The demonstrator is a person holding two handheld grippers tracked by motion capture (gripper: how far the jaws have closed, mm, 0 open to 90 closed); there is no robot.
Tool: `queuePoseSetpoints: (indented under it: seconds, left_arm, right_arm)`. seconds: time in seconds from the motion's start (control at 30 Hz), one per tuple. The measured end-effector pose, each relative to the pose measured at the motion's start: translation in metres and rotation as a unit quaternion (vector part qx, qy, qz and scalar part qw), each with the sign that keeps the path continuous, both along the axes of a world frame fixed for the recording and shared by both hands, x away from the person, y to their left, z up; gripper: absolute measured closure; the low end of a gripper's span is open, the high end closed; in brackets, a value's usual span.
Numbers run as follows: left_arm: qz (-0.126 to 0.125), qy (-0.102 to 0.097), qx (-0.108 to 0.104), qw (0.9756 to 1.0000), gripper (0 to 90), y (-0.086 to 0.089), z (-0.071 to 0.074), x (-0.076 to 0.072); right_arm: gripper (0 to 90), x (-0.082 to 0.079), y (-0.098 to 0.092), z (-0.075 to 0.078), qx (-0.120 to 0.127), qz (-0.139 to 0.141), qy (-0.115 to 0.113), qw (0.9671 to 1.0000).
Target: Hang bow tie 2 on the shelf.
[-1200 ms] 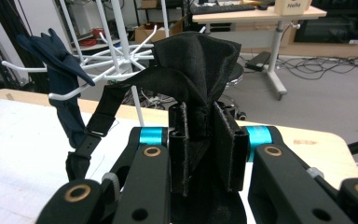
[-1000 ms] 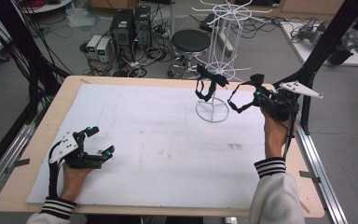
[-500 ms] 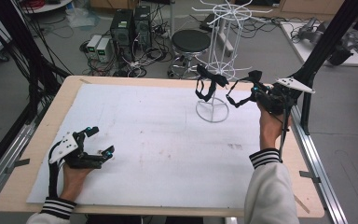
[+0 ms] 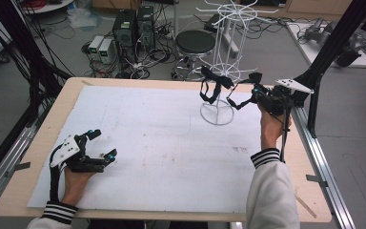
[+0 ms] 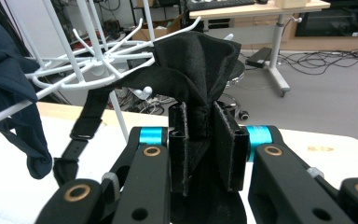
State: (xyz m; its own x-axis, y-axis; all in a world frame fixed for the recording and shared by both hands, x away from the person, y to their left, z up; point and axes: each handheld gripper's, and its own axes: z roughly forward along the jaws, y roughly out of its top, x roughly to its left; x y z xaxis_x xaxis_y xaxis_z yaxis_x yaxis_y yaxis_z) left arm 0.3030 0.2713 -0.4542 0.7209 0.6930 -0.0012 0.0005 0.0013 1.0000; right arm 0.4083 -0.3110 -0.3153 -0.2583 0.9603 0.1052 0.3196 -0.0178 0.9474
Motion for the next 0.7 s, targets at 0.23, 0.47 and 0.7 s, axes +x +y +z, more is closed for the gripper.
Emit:
queuePoseSetpoints:
  seconds: [0.23,0.47,0.7]
  left_arm:
    - [0.000,0.000,0.000,1.0000,1.8,0.000,0.000,0.000]
    - [0.000,0.000,-0.001,1.0000,1.8,0.000,0.000,0.000]
    - [0.000,-0.001,-0.001,1.0000,1.8,0.000,0.000,0.000]
  right_arm:
    - [76.7,0.007,0.003,-0.007,-0.001,0.005,0.015,0.9999]
    - [76.6,0.012,0.008,-0.012,-0.003,0.013,0.028,0.9995]
    - [76.2,0.016,0.008,-0.019,0.006,0.017,0.053,0.9984]
